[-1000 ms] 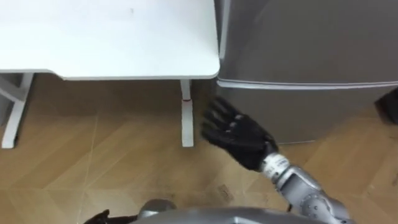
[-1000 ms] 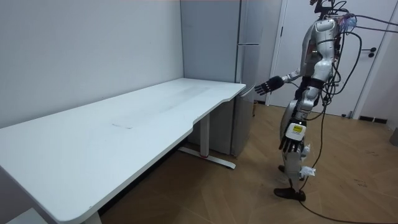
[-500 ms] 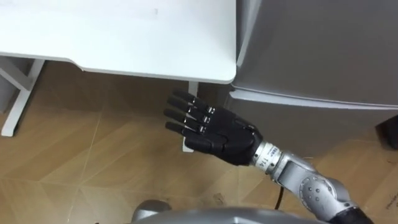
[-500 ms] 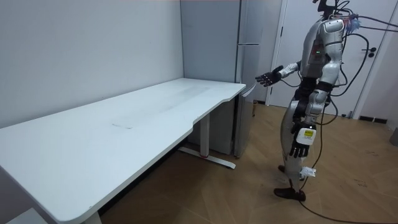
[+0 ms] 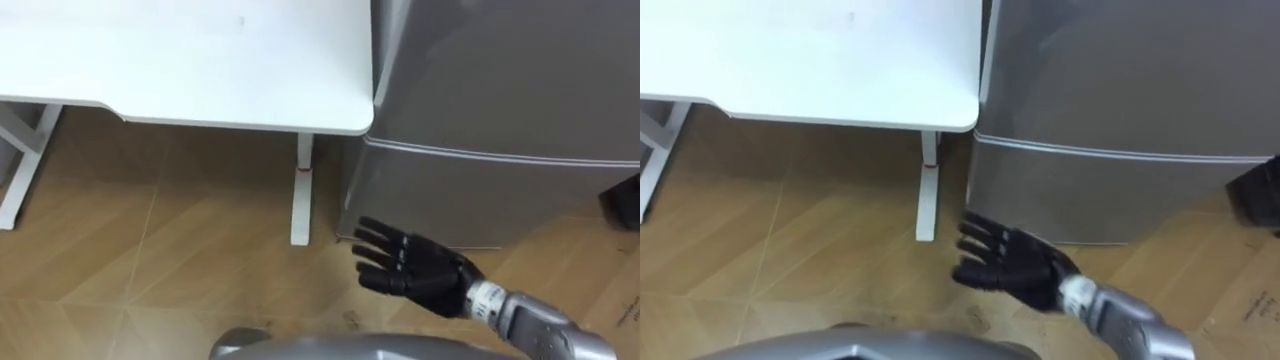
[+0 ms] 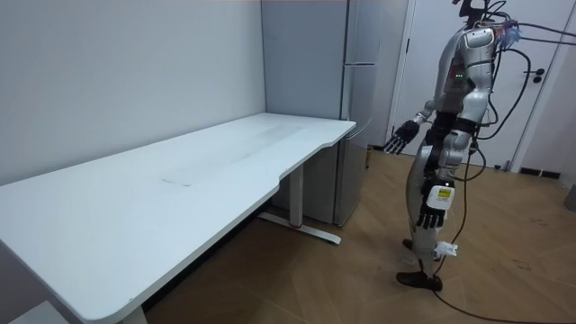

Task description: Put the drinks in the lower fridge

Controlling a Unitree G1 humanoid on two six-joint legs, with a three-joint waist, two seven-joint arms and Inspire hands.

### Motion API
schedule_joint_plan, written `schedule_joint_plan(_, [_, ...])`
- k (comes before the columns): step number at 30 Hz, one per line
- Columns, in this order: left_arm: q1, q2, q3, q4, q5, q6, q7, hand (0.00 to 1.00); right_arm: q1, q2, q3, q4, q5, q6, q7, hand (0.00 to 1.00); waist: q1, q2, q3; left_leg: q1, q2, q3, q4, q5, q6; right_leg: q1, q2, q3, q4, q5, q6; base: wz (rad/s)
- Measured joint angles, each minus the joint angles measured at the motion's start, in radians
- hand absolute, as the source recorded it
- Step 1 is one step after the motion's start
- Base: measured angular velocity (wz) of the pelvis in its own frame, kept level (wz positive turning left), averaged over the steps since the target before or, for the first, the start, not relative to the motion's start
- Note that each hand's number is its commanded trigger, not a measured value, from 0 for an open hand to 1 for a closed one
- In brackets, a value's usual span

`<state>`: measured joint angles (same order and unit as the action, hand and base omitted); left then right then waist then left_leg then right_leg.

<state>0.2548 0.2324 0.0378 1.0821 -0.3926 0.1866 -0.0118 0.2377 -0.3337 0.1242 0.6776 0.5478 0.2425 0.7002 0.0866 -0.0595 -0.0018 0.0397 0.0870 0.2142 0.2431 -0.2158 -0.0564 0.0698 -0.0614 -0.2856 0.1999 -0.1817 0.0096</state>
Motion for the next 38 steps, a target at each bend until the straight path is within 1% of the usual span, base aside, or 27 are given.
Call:
schedule_joint_plan(1, [0.005,-0.001,-0.002,-0.001,-0.010,-0.007,0.001,0.00,0.000,-0.001,-0.023,0.071,-0.034,-0.003,-0.016,0.00,-0.004,0.000,0.0003,0.004,0.000,0.002,-0.002,0.000,0.000,0.001,-0.001,-0.001,0.000,0.000,0.000,-0.08])
schedule_joint_plan(4, [0.013,-0.001,0.001,-0.001,-0.007,-0.019,0.000,0.00,0.001,-0.001,-0.054,0.212,-0.095,-0.006,-0.060,0.00,-0.019,0.000,0.0008,0.004,-0.001,0.002,-0.002,0.000,0.000,0.003,-0.002,-0.001,-0.001,-0.001,0.002,-0.01])
schedule_joint_plan(5, [0.013,-0.001,0.001,0.000,-0.006,-0.020,0.000,0.00,0.001,-0.001,-0.059,0.236,-0.098,-0.008,-0.070,0.00,-0.021,0.001,0.0012,0.004,-0.002,0.002,-0.002,0.000,0.000,0.003,-0.002,0.002,-0.001,-0.001,0.002,0.00])
schedule_joint_plan(7, [0.012,-0.001,0.004,0.002,-0.006,-0.027,0.000,0.00,-0.003,0.013,-0.085,0.334,-0.103,-0.030,-0.103,0.00,-0.026,0.003,0.0026,0.004,-0.002,0.004,-0.002,0.000,0.000,0.002,-0.001,0.008,-0.003,-0.001,0.002,-0.02])
schedule_joint_plan(8, [0.012,-0.002,0.008,0.001,-0.006,-0.027,0.000,0.00,-0.005,0.020,-0.097,0.351,-0.101,-0.035,-0.109,0.00,-0.027,0.003,0.0027,0.004,-0.001,0.005,-0.002,0.000,0.000,0.002,-0.001,0.008,-0.006,-0.001,0.002,-0.06])
schedule_joint_plan(10, [0.009,-0.010,0.041,0.001,-0.005,-0.027,0.000,0.00,-0.014,0.037,-0.124,0.407,-0.102,-0.052,-0.133,0.00,-0.029,0.003,0.0043,0.006,-0.002,0.007,-0.002,0.000,0.000,0.000,0.000,0.010,-0.015,-0.001,0.002,-0.02])
schedule_joint_plan(12, [0.008,-0.016,0.055,0.001,-0.003,-0.035,0.000,0.00,-0.022,0.040,-0.128,0.427,-0.104,-0.059,-0.158,0.00,-0.028,0.004,0.0050,0.008,-0.004,0.004,-0.005,0.000,0.000,0.005,0.000,0.009,-0.021,-0.002,0.004,0.06])
schedule_joint_plan(13, [0.008,-0.018,0.061,0.001,0.004,-0.036,-0.001,0.00,-0.022,0.046,-0.138,0.442,-0.112,-0.070,-0.176,0.00,-0.031,0.003,0.0070,0.011,-0.006,0.001,-0.007,0.000,0.000,0.014,0.001,0.008,-0.032,-0.001,0.007,0.10])
schedule_joint_plan(15, [0.009,-0.020,0.064,0.006,0.006,-0.036,-0.001,0.00,-0.030,0.056,-0.150,0.464,-0.124,-0.078,-0.206,0.00,-0.026,0.003,0.0082,0.021,-0.009,0.003,-0.018,0.000,0.000,0.018,0.000,0.008,-0.033,-0.003,0.010,0.03])
schedule_joint_plan(17, [0.008,-0.020,0.063,0.023,0.011,-0.036,-0.001,0.00,-0.052,0.059,-0.149,0.494,-0.131,-0.080,-0.236,0.00,-0.029,0.006,0.0084,0.026,-0.012,0.002,-0.022,0.000,0.000,0.019,-0.003,0.007,-0.033,-0.005,0.013,0.00])
schedule_joint_plan(20, [-0.001,-0.023,0.062,0.040,0.026,-0.035,0.000,0.00,-0.072,0.075,-0.149,0.530,-0.133,-0.088,-0.298,0.00,-0.030,0.012,0.0092,0.032,-0.013,0.001,-0.026,0.000,0.000,0.019,-0.003,0.008,-0.032,-0.006,0.014,0.00])
schedule_joint_plan(21, [-0.002,-0.028,0.061,0.042,0.038,-0.035,0.001,0.00,-0.076,0.081,-0.149,0.534,-0.129,-0.090,-0.318,0.00,-0.030,0.013,0.0122,0.038,-0.013,0.001,-0.034,0.000,0.000,0.022,-0.002,0.007,-0.032,-0.006,0.014,0.00])
schedule_joint_plan(22, [-0.006,-0.034,0.061,0.046,0.042,-0.034,0.002,0.00,-0.082,0.085,-0.149,0.548,-0.115,-0.091,-0.339,0.00,-0.031,0.019,0.0151,0.043,-0.013,0.000,-0.039,0.000,0.001,0.035,-0.001,0.008,-0.034,-0.005,0.014,0.00])
schedule_joint_plan(23, [-0.008,-0.038,0.063,0.048,0.042,-0.034,0.002,0.00,-0.082,0.088,-0.149,0.558,-0.106,-0.092,-0.349,0.00,-0.031,0.019,0.0161,0.045,-0.013,0.000,-0.040,0.000,0.001,0.038,-0.001,0.007,-0.034,-0.005,0.014,0.07])
schedule_joint_plan(25, [-0.006,-0.041,0.073,0.050,0.043,-0.035,0.003,0.00,-0.080,0.108,-0.171,0.577,-0.051,-0.091,-0.390,0.00,-0.038,0.021,0.0214,0.058,-0.014,-0.012,-0.042,0.000,0.000,0.055,0.000,0.007,-0.041,-0.005,0.014,0.12])
schedule_joint_plan(27, [-0.002,-0.048,0.093,0.052,0.058,-0.033,0.003,0.00,-0.081,0.124,-0.201,0.597,-0.045,-0.090,-0.407,0.00,-0.048,0.021,0.0215,0.059,-0.016,-0.017,-0.043,0.000,0.000,0.059,0.001,0.007,-0.051,-0.006,0.014,0.08])
schedule_joint_plan(28, [-0.001,-0.055,0.106,0.052,0.070,-0.031,0.003,0.00,-0.081,0.126,-0.213,0.602,-0.045,-0.089,-0.410,0.00,-0.053,0.027,0.0202,0.058,-0.016,-0.017,-0.042,0.000,0.000,0.058,0.001,0.007,-0.051,-0.006,0.014,0.00])
schedule_joint_plan(30, [-0.002,-0.056,0.108,0.052,0.082,-0.024,0.003,0.00,-0.081,0.125,-0.228,0.608,-0.048,-0.090,-0.418,0.00,-0.060,0.031,0.0192,0.058,-0.016,-0.016,-0.039,0.000,0.000,0.058,0.001,0.007,-0.050,-0.006,0.014,0.00])
schedule_joint_plan(31, [-0.003,-0.057,0.109,0.054,0.082,-0.023,0.001,0.00,-0.081,0.124,-0.230,0.611,-0.049,-0.090,-0.424,0.00,-0.062,0.035,0.0171,0.059,-0.015,-0.016,-0.038,0.000,0.000,0.059,0.001,0.007,-0.050,-0.006,0.014,0.00])
schedule_joint_plan(33, [-0.009,-0.057,0.108,0.065,0.081,-0.021,-0.001,0.00,-0.081,0.123,-0.234,0.612,-0.051,-0.089,-0.431,0.00,-0.065,0.035,0.0165,0.060,-0.015,-0.016,-0.037,0.000,0.000,0.061,0.001,0.007,-0.049,-0.006,0.014,0.00])
schedule_joint_plan(36, [-0.006,-0.061,0.106,0.081,0.081,-0.018,-0.003,0.00,-0.082,0.122,-0.233,0.614,-0.053,-0.090,-0.442,0.00,-0.065,0.038,0.0140,0.066,-0.015,-0.001,-0.036,0.000,0.000,0.062,0.000,0.013,-0.049,-0.006,0.015,-0.08])
schedule_joint_plan(38, [-0.001,-0.061,0.106,0.081,0.081,-0.017,-0.004,0.00,-0.082,0.124,-0.233,0.613,-0.053,-0.090,-0.449,0.00,-0.065,0.037,0.0141,0.068,-0.015,0.000,-0.036,0.000,0.000,0.062,0.000,0.024,-0.049,-0.008,0.015,-0.07])
